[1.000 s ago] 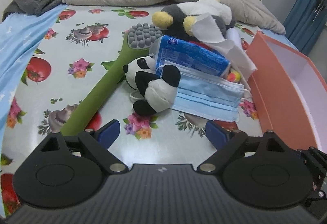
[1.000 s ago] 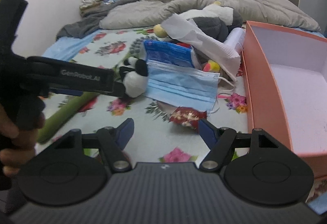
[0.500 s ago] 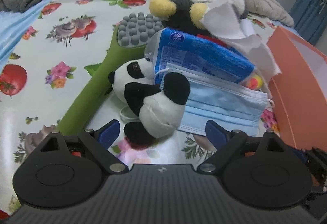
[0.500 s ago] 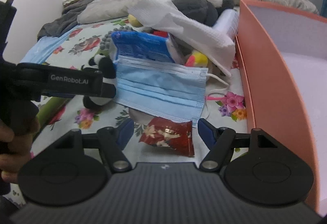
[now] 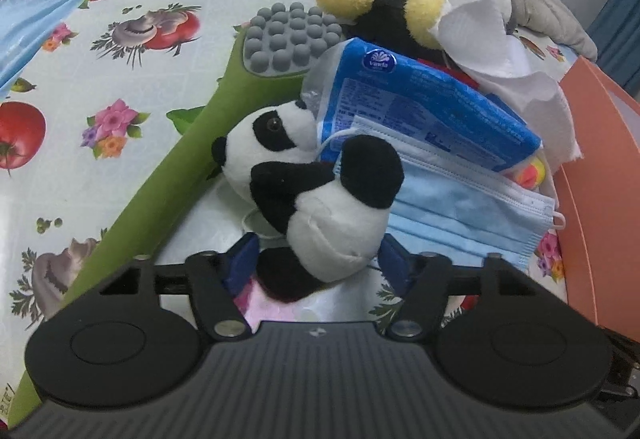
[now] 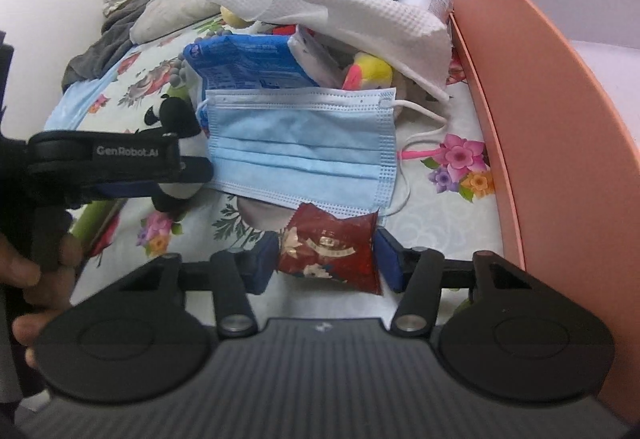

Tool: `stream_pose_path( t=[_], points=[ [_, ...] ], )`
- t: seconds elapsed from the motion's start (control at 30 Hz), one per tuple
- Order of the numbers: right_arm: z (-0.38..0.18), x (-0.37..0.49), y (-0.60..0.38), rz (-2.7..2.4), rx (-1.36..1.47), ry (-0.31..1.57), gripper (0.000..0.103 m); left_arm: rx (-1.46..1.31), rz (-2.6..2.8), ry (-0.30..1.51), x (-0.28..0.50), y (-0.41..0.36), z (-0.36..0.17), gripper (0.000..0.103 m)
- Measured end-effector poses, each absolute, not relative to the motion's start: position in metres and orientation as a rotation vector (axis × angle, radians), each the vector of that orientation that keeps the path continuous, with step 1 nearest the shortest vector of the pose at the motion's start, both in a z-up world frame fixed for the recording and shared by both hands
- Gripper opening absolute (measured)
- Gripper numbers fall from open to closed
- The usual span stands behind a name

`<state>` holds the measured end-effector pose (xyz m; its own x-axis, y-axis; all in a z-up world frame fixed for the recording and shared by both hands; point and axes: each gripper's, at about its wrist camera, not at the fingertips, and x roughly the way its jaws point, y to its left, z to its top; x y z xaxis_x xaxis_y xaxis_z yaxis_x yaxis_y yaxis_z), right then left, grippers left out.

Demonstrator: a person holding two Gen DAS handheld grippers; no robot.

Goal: Organize soft objects
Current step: 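Reach the left tool to the panda plush while the right tool reaches the red snack packet, then close the left tool on the panda plush while the right tool grasps the red snack packet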

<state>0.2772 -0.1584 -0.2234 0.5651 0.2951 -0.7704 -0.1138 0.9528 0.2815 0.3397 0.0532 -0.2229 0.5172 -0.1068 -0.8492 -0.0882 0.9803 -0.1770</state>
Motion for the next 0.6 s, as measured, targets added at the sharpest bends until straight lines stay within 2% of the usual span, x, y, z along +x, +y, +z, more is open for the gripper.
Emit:
stream_pose_path(
  t=[0.3, 0.6],
  points=[
    [-0.218, 0.269, -0.151, 0.268, 0.182, 0.963, 0.054, -0.234, -0.018, 1.036, 0.317, 0.061, -0.209, 0.059],
    [-0.208, 0.243, -0.151, 0.272, 0.15, 0.952, 0.054, -0.269, -0.022, 1.037, 0.268, 0.061, -0.2, 0.058]
  ],
)
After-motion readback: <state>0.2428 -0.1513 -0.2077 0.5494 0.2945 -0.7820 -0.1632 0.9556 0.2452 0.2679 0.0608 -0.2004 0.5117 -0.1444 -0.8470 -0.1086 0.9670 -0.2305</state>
